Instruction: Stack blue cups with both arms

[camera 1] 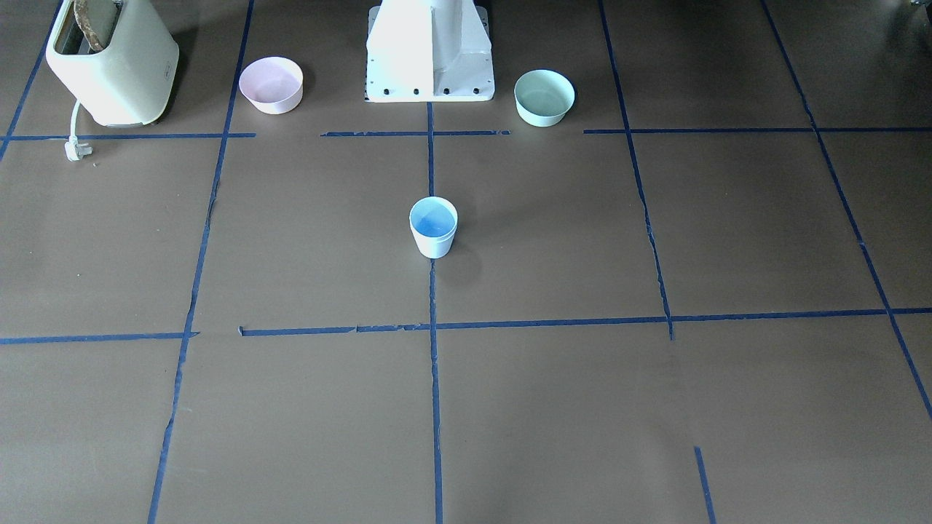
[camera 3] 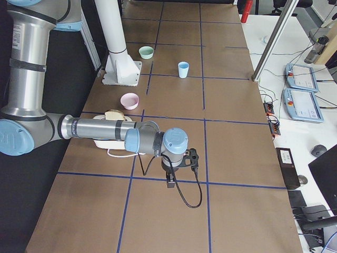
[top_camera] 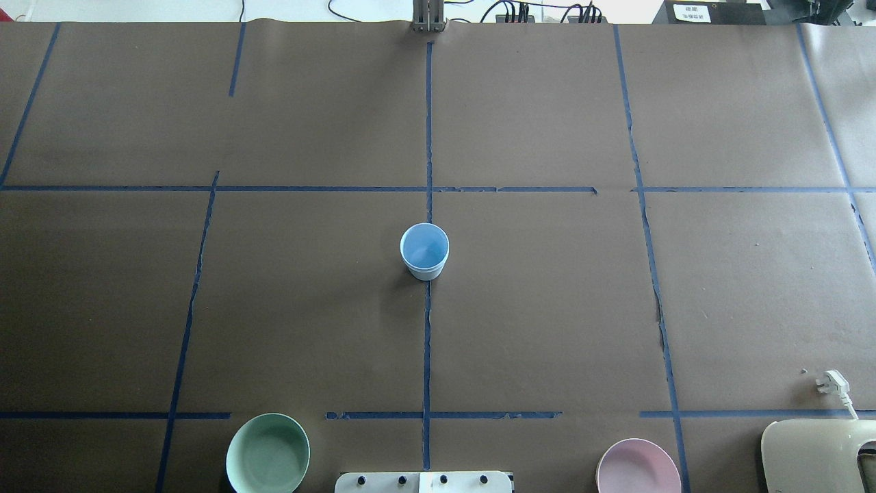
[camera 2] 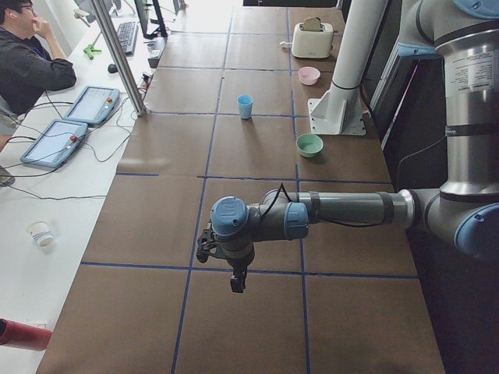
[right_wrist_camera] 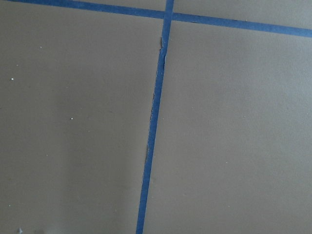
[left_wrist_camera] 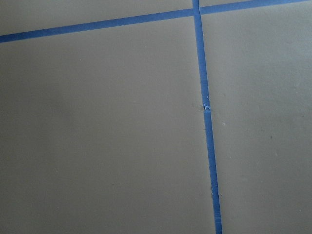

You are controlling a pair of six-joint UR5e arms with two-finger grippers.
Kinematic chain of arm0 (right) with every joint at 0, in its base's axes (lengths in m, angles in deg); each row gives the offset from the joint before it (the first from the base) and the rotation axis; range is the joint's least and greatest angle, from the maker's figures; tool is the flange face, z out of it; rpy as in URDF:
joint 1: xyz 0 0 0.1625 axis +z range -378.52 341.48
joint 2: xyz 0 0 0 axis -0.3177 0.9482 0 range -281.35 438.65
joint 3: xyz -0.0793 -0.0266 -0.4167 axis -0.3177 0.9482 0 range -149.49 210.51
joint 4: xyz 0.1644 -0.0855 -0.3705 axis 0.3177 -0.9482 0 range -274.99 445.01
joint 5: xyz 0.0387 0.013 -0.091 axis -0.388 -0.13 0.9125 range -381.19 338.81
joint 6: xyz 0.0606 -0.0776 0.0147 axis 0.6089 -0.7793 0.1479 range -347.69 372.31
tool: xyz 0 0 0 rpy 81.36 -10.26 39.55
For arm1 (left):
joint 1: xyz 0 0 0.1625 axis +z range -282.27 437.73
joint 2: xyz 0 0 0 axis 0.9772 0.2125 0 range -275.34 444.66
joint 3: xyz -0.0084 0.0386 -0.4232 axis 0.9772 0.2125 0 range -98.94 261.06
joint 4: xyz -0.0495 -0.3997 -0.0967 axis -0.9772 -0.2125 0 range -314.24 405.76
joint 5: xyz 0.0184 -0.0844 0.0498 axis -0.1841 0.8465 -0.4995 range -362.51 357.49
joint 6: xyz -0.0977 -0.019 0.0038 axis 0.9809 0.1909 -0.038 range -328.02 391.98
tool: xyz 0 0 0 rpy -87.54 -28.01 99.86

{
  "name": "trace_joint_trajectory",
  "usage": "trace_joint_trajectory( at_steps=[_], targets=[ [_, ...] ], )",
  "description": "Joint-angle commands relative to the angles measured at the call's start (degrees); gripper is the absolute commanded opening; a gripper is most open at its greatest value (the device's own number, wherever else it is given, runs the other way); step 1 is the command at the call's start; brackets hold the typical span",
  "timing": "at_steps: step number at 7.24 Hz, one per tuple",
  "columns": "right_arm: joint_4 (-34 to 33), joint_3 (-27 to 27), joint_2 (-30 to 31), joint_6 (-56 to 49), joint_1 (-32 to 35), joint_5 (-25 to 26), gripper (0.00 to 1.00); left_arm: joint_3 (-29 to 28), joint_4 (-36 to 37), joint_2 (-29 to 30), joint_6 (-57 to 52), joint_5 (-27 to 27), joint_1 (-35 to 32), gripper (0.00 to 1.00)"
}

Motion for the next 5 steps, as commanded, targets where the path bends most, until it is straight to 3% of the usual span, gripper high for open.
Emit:
trace_joint_trajectory(
  at_steps=[1, 5],
  targets=[
    [-0.14, 0.08, -0.05, 0.11, -0.01, -0.25, 1.00, 0.02, -0.01, -0.01, -0.01, 0.01, 0.00, 1.00],
    [-0.14, 0.34, 0.13, -0.07, -0.01, -2.53, 1.00, 0.11, -0.10, 0.17, -0.10, 0.27, 0.17, 1.00]
  ],
)
